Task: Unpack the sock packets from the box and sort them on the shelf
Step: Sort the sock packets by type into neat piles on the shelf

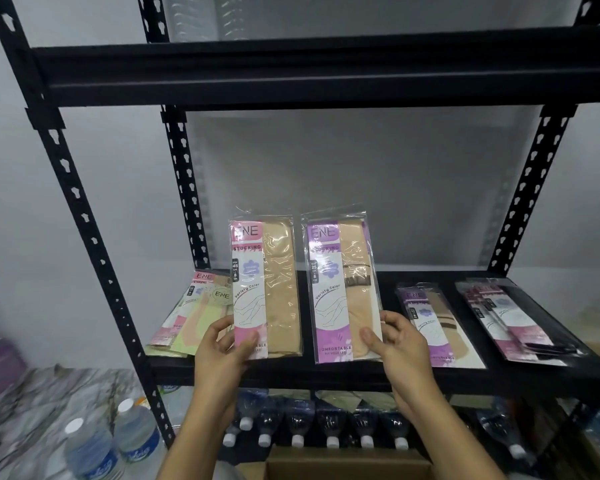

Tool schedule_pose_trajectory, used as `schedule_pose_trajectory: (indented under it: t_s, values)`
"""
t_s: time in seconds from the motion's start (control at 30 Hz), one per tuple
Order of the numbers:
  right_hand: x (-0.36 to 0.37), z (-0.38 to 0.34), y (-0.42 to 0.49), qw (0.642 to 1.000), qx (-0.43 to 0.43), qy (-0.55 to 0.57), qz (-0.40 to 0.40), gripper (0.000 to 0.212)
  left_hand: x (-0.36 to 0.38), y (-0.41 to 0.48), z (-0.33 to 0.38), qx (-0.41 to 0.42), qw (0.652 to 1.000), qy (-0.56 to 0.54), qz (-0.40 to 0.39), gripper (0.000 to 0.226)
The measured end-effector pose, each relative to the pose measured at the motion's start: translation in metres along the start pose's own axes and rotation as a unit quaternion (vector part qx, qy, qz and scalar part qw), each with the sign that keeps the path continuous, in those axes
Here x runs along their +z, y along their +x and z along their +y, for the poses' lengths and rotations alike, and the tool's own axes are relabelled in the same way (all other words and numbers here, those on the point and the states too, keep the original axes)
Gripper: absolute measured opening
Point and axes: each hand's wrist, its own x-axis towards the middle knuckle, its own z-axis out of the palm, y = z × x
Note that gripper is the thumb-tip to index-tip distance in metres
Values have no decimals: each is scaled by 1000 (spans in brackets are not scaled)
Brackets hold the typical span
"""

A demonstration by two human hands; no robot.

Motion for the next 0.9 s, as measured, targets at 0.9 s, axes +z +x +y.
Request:
schedule_pose_trajectory:
  t_s: [0.9]
  values:
    - [-90,1,14,997,8,-3,82,28,74,0,-49,-34,996,24,-74,38]
